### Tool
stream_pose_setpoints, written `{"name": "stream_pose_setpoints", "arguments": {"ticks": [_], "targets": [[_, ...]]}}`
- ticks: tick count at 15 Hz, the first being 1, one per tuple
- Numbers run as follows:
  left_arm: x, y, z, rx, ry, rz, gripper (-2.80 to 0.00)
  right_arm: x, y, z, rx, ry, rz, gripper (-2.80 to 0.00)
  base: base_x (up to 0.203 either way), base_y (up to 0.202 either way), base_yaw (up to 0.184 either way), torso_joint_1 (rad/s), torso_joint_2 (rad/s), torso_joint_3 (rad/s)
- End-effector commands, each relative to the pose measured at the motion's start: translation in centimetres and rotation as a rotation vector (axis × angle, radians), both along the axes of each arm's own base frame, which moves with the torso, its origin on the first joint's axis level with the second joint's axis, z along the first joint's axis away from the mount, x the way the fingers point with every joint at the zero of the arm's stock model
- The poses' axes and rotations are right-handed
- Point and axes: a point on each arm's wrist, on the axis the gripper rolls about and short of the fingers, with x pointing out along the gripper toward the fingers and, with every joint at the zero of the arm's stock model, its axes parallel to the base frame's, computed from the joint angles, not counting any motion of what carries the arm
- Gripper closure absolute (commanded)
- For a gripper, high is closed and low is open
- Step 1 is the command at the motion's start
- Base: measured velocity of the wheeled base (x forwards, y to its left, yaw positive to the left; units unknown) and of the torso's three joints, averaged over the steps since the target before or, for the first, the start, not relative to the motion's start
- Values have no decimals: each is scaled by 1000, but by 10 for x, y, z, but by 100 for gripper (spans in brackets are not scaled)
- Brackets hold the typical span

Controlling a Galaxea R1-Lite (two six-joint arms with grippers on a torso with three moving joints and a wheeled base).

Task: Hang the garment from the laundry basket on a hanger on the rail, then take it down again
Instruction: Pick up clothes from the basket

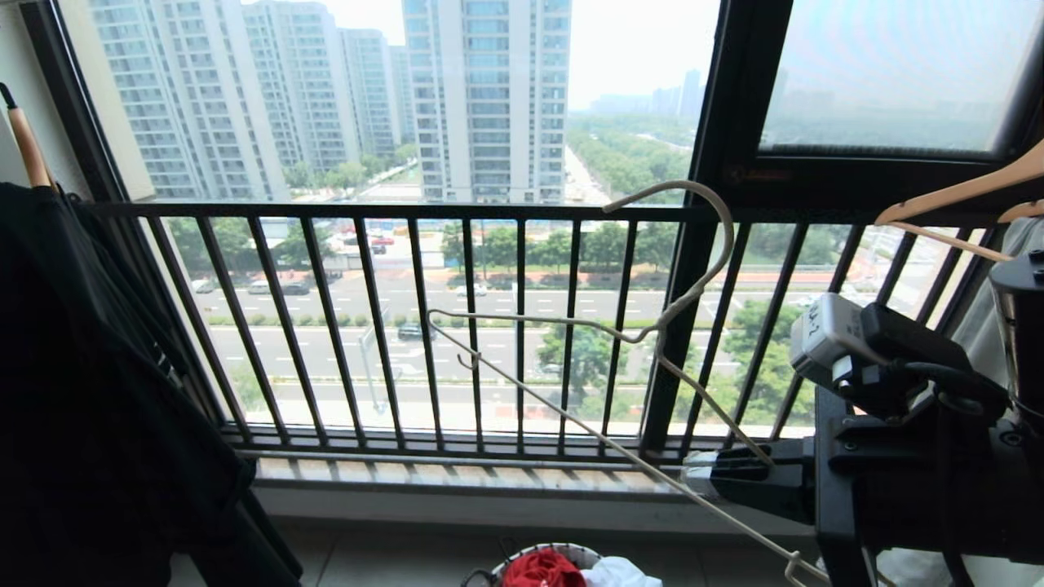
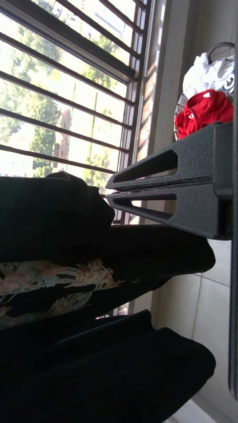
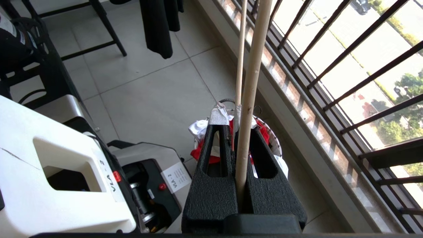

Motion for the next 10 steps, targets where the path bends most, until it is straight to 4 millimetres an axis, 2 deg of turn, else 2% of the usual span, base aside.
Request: {"name": "stream_pose_setpoints", "arguments": {"ticks": [1,6,10], "targets": [[0,0,0,0,2,1,0,0,-3,2,4,-12,-10,0,0,0,0,-154,345,180],[0,0,0,-1,1,1,0,-1,-9,7,23,-33,-29,0,0,0,0,-164,368,202],[0,0,0,-1,0,1,0,-1,-10,8,27,-40,-30,0,0,0,0,-230,523,290]]}}
